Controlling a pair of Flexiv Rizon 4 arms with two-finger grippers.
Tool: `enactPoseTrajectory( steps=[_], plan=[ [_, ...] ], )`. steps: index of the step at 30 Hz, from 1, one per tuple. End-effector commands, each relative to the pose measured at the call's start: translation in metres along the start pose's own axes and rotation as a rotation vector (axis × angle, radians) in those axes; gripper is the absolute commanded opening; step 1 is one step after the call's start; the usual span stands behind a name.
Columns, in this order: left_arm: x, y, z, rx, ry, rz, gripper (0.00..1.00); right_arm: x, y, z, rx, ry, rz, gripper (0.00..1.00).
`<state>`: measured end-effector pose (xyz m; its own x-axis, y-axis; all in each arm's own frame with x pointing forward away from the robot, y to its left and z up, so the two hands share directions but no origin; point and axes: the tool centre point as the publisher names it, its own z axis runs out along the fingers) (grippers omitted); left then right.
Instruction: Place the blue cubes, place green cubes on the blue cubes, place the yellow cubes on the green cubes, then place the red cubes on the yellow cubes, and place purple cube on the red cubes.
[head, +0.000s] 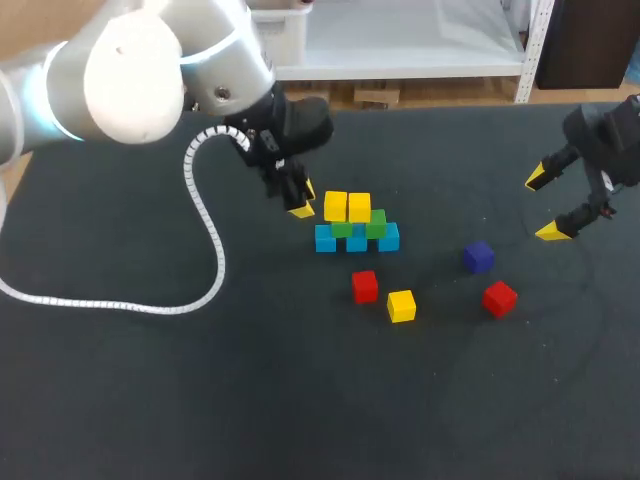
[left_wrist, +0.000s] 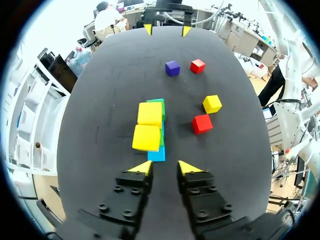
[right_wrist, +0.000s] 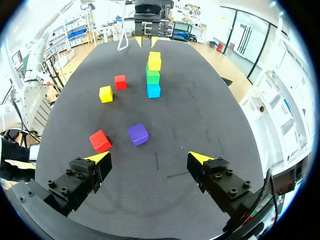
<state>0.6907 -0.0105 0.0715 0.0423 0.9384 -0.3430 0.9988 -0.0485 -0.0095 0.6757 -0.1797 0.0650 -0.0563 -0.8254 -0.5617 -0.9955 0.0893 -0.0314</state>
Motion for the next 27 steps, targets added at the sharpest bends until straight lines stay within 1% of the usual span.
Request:
enactPoseTrajectory(
  steps=[1,8,14,27],
  plan=[
    [-0.004,0.010,0.011,0.020,0.008,0.015,0.00,0.000,0.000,0.000,0.000,-0.002,-0.001,1.00],
    [-0.006,0.017,0.021,0.031,0.023,0.040,0.00,0.000,0.000,0.000,0.000,-0.002,-0.001,1.00],
    [-0.004,0.021,0.022,0.034,0.021,0.039,0.00,0.000,0.000,0.000,0.000,-0.002,-0.001,1.00],
    [-0.008,0.018,0.028,0.048,0.007,0.033,0.00,0.000,0.000,0.000,0.000,-0.002,-0.001,1.00]
  ],
)
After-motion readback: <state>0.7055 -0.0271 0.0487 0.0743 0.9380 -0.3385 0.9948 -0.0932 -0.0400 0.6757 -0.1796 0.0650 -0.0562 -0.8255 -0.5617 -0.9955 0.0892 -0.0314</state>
